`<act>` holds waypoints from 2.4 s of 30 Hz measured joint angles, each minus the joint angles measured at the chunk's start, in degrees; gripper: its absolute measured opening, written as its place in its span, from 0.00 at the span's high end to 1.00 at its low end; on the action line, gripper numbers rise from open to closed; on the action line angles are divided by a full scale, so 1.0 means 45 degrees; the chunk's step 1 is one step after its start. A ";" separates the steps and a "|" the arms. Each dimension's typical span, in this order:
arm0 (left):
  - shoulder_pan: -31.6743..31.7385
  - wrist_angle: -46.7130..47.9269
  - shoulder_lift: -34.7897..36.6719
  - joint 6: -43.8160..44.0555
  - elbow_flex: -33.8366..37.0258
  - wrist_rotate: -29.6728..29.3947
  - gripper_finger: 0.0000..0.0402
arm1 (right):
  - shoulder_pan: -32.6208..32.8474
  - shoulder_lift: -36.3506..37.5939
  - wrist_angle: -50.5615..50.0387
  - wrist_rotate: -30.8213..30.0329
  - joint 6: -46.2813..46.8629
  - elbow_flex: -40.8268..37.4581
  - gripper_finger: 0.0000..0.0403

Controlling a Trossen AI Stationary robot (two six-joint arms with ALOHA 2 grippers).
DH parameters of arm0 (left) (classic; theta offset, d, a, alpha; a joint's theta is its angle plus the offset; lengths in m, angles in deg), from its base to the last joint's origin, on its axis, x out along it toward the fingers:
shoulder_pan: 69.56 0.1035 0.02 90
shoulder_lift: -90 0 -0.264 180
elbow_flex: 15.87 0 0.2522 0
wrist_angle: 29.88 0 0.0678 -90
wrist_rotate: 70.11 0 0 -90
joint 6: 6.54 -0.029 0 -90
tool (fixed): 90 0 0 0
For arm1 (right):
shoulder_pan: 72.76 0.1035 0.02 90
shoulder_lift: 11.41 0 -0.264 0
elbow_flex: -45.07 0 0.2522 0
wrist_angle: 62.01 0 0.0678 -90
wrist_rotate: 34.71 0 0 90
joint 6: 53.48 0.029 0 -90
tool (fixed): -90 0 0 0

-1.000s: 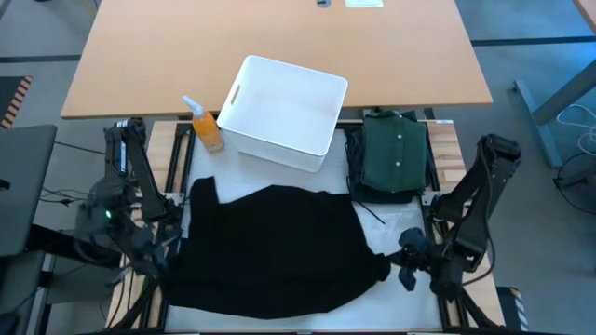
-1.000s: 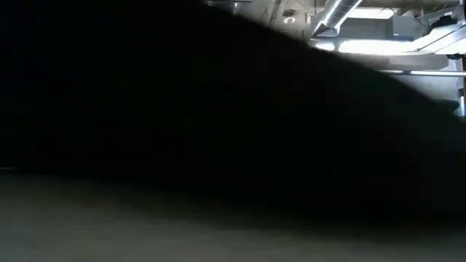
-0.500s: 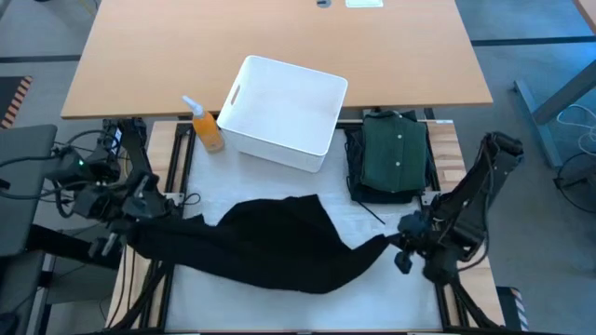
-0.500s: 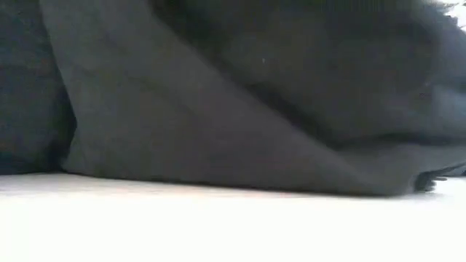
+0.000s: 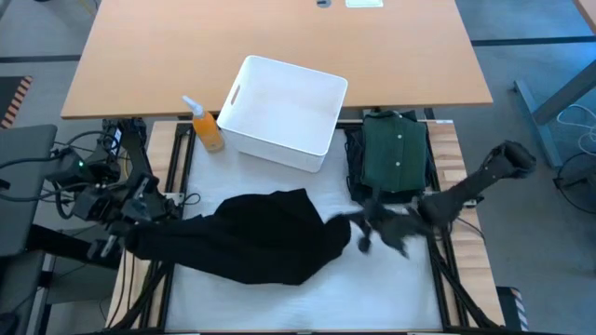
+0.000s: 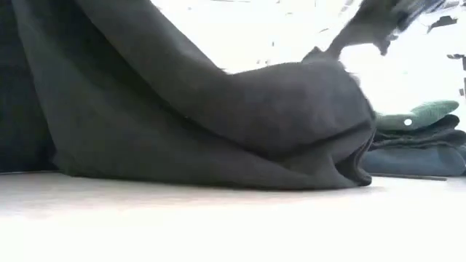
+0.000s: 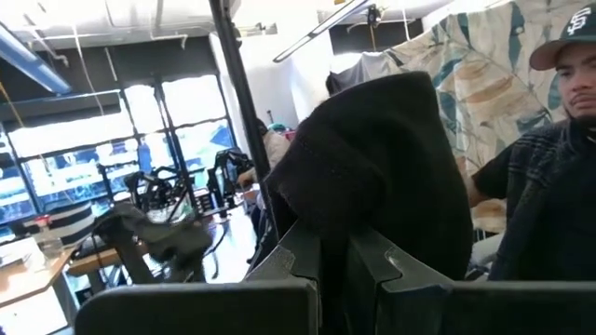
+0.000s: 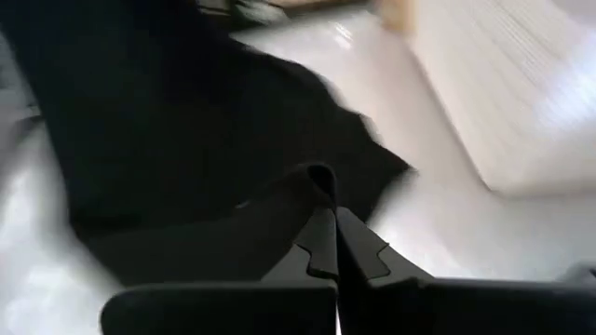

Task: Fold laundry
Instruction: Fold the black shirt

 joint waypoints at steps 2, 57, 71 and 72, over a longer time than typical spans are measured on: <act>0.0000 0.0005 -0.0002 -0.0015 0.0000 0.0080 1.00 | -0.1468 -0.0324 -0.0169 0.0824 0.0860 -0.0198 0.98; 0.0262 0.1768 -0.0413 0.2102 0.0000 -0.0146 1.00 | 0.0943 -0.6727 0.4523 0.0684 1.1016 -0.1504 0.74; 0.0262 0.1001 -0.0401 0.2203 0.0000 -0.0245 1.00 | 0.0961 0.0926 0.1987 0.4534 0.4857 -0.0975 0.95; 0.0262 0.1001 -0.0398 0.2134 0.0000 -0.0250 1.00 | 0.0969 0.1872 0.1478 0.5254 0.4615 -0.0975 0.95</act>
